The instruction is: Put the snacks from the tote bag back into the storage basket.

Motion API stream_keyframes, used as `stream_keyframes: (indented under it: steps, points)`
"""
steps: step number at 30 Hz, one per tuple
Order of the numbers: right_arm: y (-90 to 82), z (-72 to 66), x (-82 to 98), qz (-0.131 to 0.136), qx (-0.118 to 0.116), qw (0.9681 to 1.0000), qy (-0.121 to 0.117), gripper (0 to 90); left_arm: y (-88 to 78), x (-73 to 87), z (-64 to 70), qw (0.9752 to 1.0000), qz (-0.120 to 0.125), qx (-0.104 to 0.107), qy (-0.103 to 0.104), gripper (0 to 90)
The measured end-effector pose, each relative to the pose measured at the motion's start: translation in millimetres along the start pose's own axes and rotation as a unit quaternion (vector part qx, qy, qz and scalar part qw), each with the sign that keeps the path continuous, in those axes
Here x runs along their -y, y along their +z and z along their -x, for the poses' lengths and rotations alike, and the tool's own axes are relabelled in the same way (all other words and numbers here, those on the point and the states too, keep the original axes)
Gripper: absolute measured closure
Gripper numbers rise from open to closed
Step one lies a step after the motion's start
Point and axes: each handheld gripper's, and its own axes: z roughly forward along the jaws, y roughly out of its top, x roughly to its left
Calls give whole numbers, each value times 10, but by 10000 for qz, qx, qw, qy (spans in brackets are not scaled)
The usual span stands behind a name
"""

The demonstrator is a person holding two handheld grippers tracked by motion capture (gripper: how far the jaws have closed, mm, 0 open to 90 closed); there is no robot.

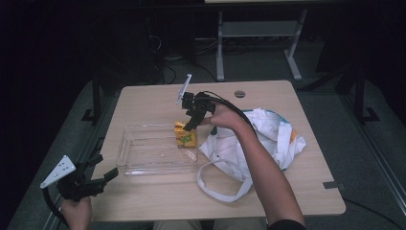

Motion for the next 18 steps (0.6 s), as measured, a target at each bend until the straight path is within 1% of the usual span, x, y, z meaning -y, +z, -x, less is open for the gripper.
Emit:
stream_keyframes:
  steps: [6,11,14,18]
  points:
    - [-63,-3,34,55,64,10000,34,310,5,-1,-2,10000,-3,5,40,127]
    - [-111,-10,78,141,68,9999,71,308,13,-2,2,10000,-17,12,24,127]
    - [-137,-10,114,151,72,9998,146,302,13,-4,5,10000,-24,12,40,127]
    - [-168,-14,142,178,90,9997,154,302,22,-6,10,10000,-38,19,37,127]
